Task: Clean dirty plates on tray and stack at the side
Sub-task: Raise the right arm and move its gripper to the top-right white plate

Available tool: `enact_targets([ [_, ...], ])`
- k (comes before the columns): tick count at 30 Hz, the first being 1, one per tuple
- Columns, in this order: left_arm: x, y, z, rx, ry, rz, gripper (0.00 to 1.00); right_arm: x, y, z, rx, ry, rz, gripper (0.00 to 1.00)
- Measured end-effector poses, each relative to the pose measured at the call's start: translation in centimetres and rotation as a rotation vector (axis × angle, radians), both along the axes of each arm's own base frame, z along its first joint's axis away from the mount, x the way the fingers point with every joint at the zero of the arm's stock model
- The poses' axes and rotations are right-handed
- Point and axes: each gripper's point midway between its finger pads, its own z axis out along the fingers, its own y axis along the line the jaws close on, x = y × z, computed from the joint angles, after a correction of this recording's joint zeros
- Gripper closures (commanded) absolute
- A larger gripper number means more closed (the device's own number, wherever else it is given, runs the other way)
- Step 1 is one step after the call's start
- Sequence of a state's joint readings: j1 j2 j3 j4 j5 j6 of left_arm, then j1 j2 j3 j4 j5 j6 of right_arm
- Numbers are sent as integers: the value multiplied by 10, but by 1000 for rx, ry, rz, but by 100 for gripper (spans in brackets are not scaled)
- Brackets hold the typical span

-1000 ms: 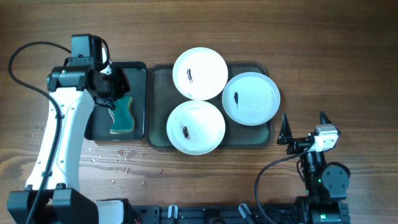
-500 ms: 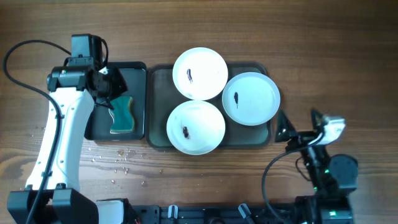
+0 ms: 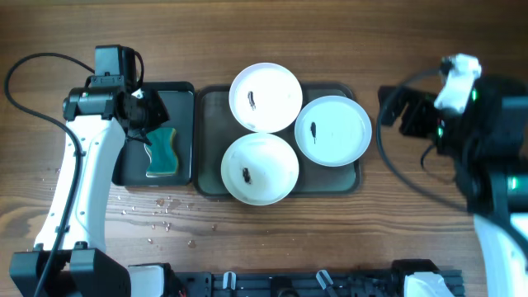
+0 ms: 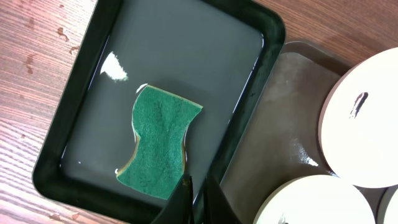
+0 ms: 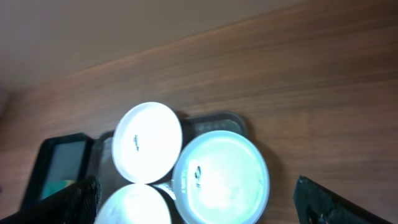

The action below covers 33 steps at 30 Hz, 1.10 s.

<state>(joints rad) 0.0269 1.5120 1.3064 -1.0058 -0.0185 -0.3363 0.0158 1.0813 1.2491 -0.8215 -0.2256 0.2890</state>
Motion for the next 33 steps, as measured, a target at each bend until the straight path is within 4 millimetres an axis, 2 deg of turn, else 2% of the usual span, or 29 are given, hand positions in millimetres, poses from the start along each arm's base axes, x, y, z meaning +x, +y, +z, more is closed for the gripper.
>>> enact_targets([
  [2, 0, 0, 0, 0, 0, 0, 96, 10, 8, -1, 35, 24, 35, 4],
  [4, 0, 0, 0, 0, 1, 0, 96, 14, 22, -8, 94, 63, 96, 19],
  [8, 0, 0, 0, -1, 1, 2, 96, 19, 46, -29, 170, 154, 177, 34],
  [12, 0, 0, 0, -3, 1, 7, 96, 19, 79, -61, 153, 270, 248, 36],
  [13, 0, 0, 0, -3, 1, 7, 96, 18, 82, -63, 150, 276, 252, 36],
  [14, 0, 0, 0, -3, 1, 7, 96, 18, 98, -81, 107, 322, 281, 36],
  [18, 0, 0, 0, -3, 1, 7, 96, 27, 120, -112, -18, 353, 291, 37],
  [26, 0, 0, 0, -3, 0, 7, 95, 67, 122, -159, -153, 342, 227, 37],
  [30, 0, 0, 0, -3, 0, 7, 94, 82, 124, -184, -209, 341, 254, 37],
  [33, 0, 0, 0, -3, 0, 7, 93, 91, 125, -196, -238, 331, 274, 44],
])
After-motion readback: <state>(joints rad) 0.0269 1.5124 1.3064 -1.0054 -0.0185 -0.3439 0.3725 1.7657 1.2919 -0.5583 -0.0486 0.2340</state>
